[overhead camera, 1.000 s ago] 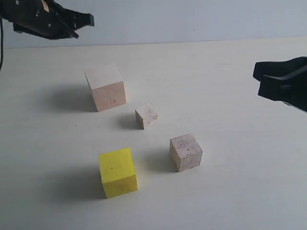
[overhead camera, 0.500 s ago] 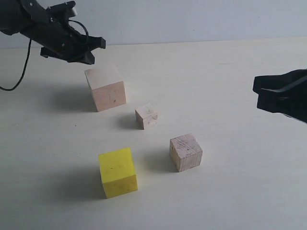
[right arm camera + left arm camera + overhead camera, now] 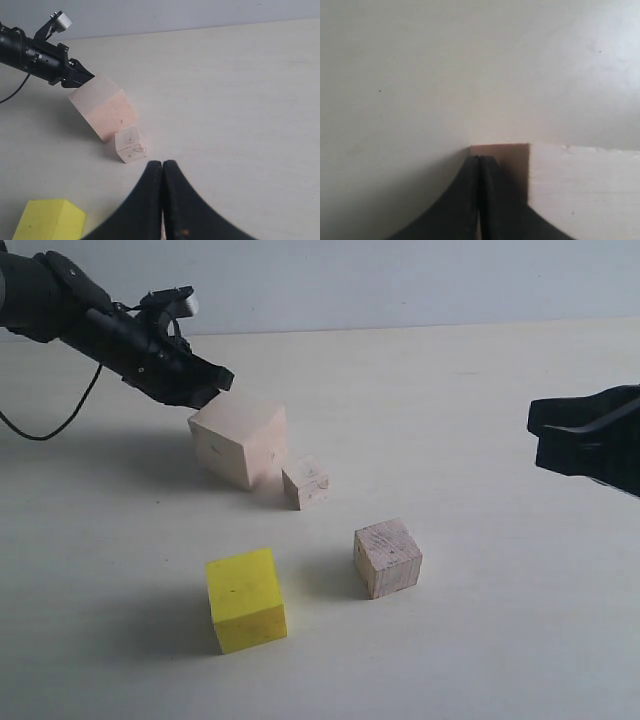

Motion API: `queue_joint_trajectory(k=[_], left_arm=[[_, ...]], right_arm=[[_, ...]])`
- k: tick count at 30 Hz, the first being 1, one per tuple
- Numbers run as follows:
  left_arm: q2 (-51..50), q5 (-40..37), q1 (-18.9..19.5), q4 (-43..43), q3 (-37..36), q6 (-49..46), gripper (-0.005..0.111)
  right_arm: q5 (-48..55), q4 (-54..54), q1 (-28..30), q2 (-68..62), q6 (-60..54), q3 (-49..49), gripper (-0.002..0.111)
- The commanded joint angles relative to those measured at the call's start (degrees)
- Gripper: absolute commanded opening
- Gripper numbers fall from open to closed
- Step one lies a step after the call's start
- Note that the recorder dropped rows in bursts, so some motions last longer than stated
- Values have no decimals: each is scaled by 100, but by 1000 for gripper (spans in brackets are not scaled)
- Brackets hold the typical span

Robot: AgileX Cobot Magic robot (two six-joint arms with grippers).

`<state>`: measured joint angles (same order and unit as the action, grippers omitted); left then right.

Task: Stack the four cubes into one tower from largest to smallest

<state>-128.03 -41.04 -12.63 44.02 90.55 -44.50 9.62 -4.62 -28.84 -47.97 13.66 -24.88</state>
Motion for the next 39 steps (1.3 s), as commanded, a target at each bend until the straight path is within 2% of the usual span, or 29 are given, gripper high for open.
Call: queue_joint_trajectory(k=[1, 8, 18, 34, 39], left_arm=[[31, -244, -14, 328, 28, -178, 0], [31, -390, -53, 306, 18, -192, 0], [31, -551, -451, 285, 6, -140, 0], [31, -1257, -498, 296, 6, 102, 0], [66, -1216, -510, 283, -123, 234, 0]], right_arm=[[17, 8, -18, -10, -15, -36, 0], [17, 8, -18, -10, -15, -36, 0], [17, 8, -18, -10, -15, -36, 0], [17, 8, -18, -10, -15, -36, 0], [32, 8, -18, -10, -15, -36, 0]])
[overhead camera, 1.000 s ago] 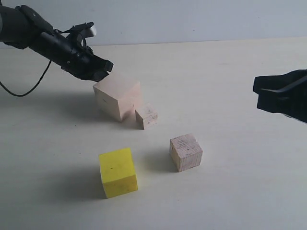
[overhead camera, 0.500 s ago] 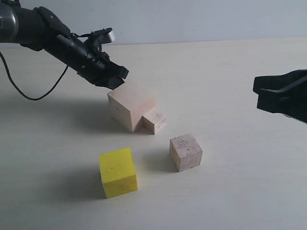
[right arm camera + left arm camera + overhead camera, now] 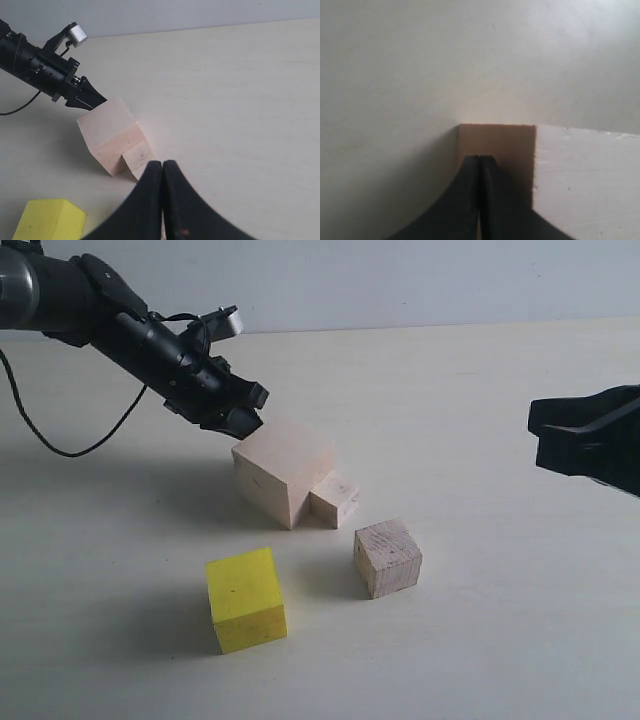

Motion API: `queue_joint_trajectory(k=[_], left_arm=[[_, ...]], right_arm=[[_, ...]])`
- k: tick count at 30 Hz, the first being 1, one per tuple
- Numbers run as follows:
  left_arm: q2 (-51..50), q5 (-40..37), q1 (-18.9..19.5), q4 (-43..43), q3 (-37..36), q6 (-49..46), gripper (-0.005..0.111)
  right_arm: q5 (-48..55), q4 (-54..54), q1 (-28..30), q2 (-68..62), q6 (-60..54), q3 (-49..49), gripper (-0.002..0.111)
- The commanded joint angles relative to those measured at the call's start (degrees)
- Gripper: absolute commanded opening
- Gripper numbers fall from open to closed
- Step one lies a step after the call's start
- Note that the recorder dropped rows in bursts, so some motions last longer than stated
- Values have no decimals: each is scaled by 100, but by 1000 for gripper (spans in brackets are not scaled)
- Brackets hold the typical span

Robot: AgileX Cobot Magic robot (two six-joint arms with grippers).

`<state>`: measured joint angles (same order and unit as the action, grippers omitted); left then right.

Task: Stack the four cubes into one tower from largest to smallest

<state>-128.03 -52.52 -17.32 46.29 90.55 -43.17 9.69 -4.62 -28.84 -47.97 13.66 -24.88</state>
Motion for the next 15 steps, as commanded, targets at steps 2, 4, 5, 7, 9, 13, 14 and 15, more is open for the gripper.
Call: queue_joint_trajectory(k=[2, 4, 5, 7, 9, 13, 14, 15], left_arm=[[104, -7, -41, 56, -230, 101, 0], [168, 177, -41, 56, -435, 101, 0], [168, 201, -41, 56, -493, 101, 0], [168, 211, -41, 75, -565, 79, 0], [208, 211, -41, 104, -594, 79, 0], [363, 165, -41, 141, -594, 209, 0], [411, 115, -41, 141, -594, 251, 0], [437, 75, -41, 141, -594, 297, 0]], right_arm=[[21, 8, -18, -22, -15, -36, 0], [-109, 76, -18, -245, -164, -36, 0], [-380, 76, -18, -503, -555, -36, 0], [-640, 76, -18, -1080, -990, -239, 0], [-457, 76, -18, -1734, -1431, -741, 0], [467, 76, -18, -3110, -1814, -1869, 0], [727, 76, -18, -3586, -1883, -2173, 0], [834, 76, -18, -3819, -1883, -2325, 0]])
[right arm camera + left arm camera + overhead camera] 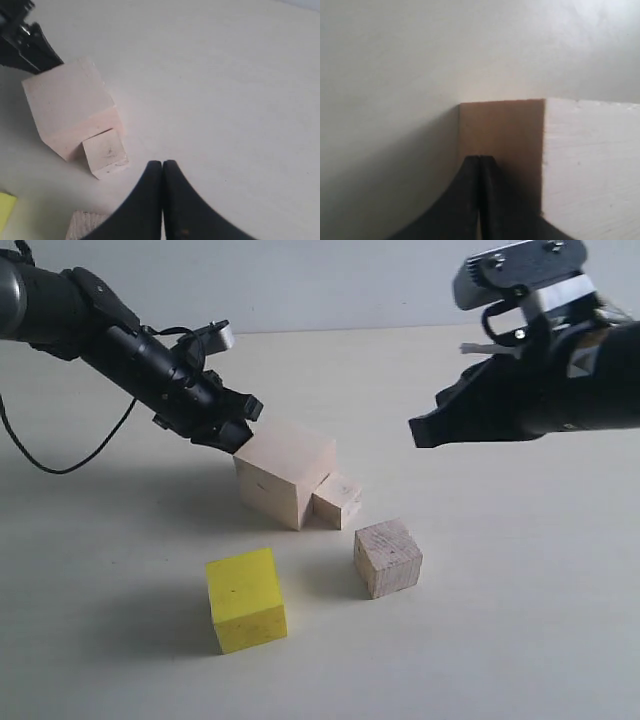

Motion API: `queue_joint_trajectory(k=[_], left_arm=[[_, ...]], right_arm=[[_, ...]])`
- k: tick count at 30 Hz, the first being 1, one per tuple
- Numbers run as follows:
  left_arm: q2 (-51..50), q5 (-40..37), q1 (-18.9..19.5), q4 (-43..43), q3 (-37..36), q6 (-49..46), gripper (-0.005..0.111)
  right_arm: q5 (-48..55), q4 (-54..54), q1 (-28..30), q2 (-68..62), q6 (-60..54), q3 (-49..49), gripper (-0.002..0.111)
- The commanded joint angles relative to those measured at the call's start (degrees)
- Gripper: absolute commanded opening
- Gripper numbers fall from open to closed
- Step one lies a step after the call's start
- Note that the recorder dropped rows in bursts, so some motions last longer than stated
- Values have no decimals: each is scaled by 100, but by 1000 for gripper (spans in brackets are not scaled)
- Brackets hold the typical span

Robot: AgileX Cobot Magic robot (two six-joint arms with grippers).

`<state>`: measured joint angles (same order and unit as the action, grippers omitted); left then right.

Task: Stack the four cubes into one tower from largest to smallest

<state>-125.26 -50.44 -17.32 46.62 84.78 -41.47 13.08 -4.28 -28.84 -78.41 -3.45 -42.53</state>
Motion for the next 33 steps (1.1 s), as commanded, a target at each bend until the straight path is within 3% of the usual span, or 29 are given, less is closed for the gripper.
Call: queue_joint_trajectory(k=[1, 6, 14, 33], left_arm=[[201, -145, -41, 108, -28, 143, 0], [315, -84, -41, 108, -264, 143, 0], [324, -25, -41, 108, -416, 168, 0], [338, 28, -41, 108, -417, 273, 0]], right_arm=[[646, 32, -18, -1177, -228, -837, 0], [1041, -302, -18, -2277, -495, -1654, 0], [1418, -2985, -18, -2850, -2694, -2268, 0], [1718, -3146, -18, -3721, -2718, -3065, 0]])
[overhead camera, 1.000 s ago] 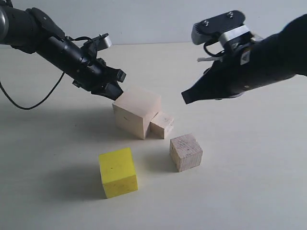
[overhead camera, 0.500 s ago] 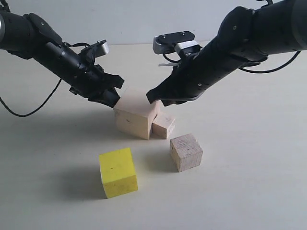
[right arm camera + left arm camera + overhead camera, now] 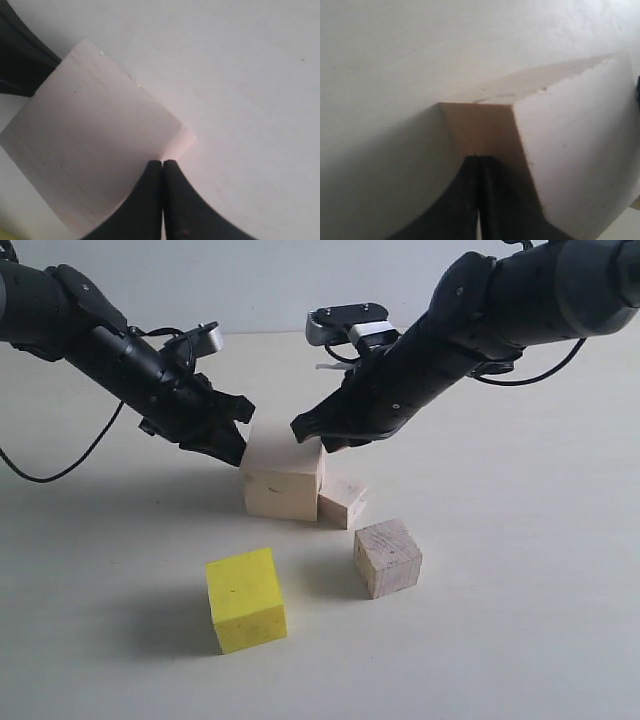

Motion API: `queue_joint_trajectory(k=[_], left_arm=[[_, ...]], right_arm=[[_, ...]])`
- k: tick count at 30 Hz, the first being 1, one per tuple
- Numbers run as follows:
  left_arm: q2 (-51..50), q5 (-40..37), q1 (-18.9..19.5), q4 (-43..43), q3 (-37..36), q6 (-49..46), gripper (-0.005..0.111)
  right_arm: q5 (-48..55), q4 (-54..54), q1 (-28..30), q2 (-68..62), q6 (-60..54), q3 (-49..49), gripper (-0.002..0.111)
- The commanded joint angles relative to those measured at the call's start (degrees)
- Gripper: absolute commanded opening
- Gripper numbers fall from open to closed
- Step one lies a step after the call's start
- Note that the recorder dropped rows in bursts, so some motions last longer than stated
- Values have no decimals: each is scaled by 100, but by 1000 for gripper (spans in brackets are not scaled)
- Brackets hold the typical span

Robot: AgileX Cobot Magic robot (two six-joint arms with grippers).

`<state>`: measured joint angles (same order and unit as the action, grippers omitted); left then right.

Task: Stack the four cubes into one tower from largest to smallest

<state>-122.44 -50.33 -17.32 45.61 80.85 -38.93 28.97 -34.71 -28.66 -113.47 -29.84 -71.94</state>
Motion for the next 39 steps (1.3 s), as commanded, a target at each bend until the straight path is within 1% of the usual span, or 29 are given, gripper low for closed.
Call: queue_joint_trajectory(k=[1, 15, 23, 29, 39], left_arm=[[57, 33, -41, 209, -23, 20, 0], [106, 67, -31, 141, -23, 85, 0], [239, 26, 142, 108, -34, 216, 0], [251, 37, 254, 82, -332, 191, 0], [283, 184, 259, 57, -690, 147, 0]], right_arm=[[128, -115, -36, -224, -79, -155, 0], [286, -75, -36, -243, -110, -181, 0], [540, -32, -36, -243, -59, -181, 0], [271, -43, -36, -243, -59, -181, 0], [104, -159, -36, -243, -59, -181, 0]])
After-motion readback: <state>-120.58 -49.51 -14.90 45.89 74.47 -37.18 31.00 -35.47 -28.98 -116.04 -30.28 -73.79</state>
